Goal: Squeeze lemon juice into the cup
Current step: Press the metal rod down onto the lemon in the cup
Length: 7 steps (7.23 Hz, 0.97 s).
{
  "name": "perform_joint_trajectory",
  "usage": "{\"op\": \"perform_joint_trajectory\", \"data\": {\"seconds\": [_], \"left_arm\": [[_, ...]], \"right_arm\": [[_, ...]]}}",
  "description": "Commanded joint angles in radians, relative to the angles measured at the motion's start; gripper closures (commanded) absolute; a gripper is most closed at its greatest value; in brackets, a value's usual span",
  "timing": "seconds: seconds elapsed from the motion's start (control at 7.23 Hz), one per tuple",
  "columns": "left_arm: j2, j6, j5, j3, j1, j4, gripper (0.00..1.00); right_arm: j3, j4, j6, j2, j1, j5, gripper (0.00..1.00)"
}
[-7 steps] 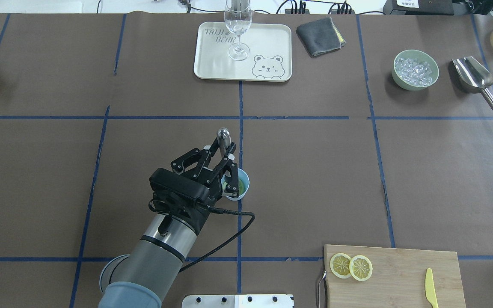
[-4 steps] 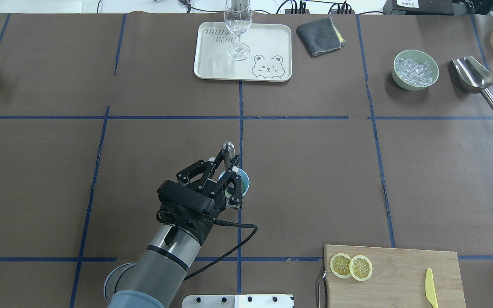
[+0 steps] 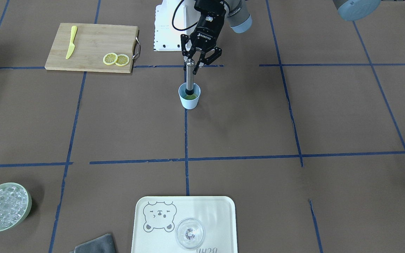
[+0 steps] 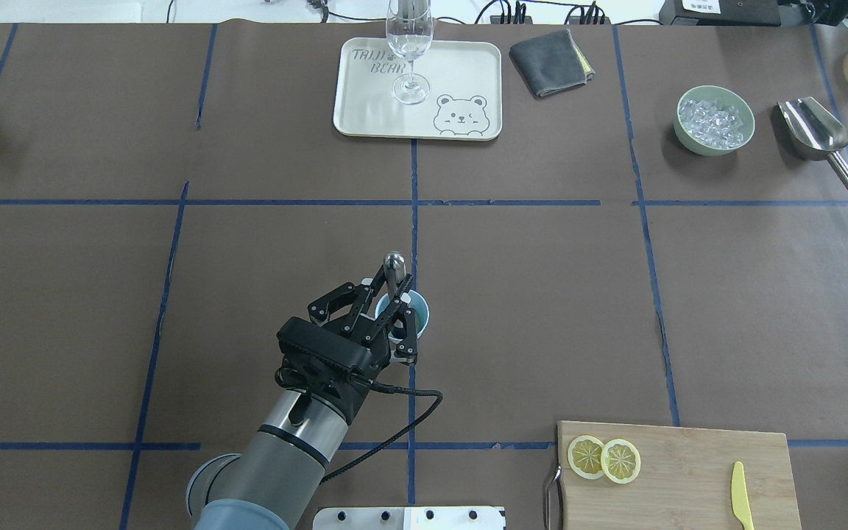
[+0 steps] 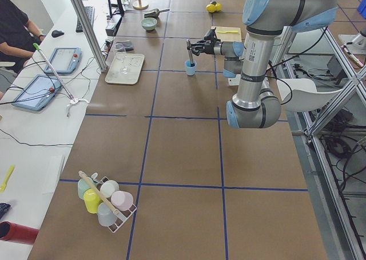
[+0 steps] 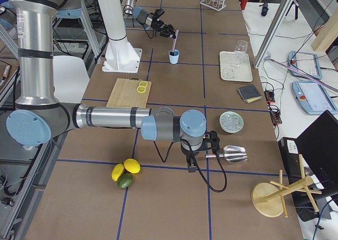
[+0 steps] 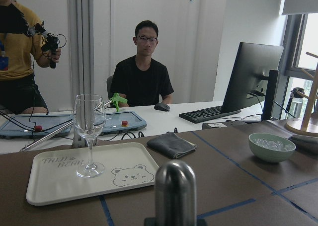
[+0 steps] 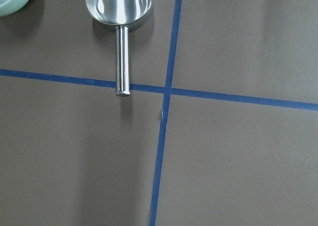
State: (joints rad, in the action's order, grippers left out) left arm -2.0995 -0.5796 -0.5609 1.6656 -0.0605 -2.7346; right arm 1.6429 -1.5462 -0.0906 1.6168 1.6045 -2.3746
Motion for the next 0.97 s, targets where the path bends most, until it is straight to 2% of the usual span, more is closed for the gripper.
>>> {"op": "perform_joint_trajectory", "data": {"seconds": [0.0, 0.55, 0.83], "left_arm": [[-0.010, -0.016, -0.001, -0.026, 0.001, -0.002, 1.00], [-0.010, -0.014, -0.001, -0.023, 0.001, -0.002, 1.00], [-0.013, -0.002, -0.002, 0.012, -0.005, -0.004, 1.00]], "right_arm": [[0.000, 0.000, 0.000, 0.000, 0.000, 0.002, 0.00], [0.000, 0.000, 0.000, 0.000, 0.000, 0.002, 0.00], [-0.002, 0.000, 0.000, 0.000, 0.000, 0.000, 0.00]]}}
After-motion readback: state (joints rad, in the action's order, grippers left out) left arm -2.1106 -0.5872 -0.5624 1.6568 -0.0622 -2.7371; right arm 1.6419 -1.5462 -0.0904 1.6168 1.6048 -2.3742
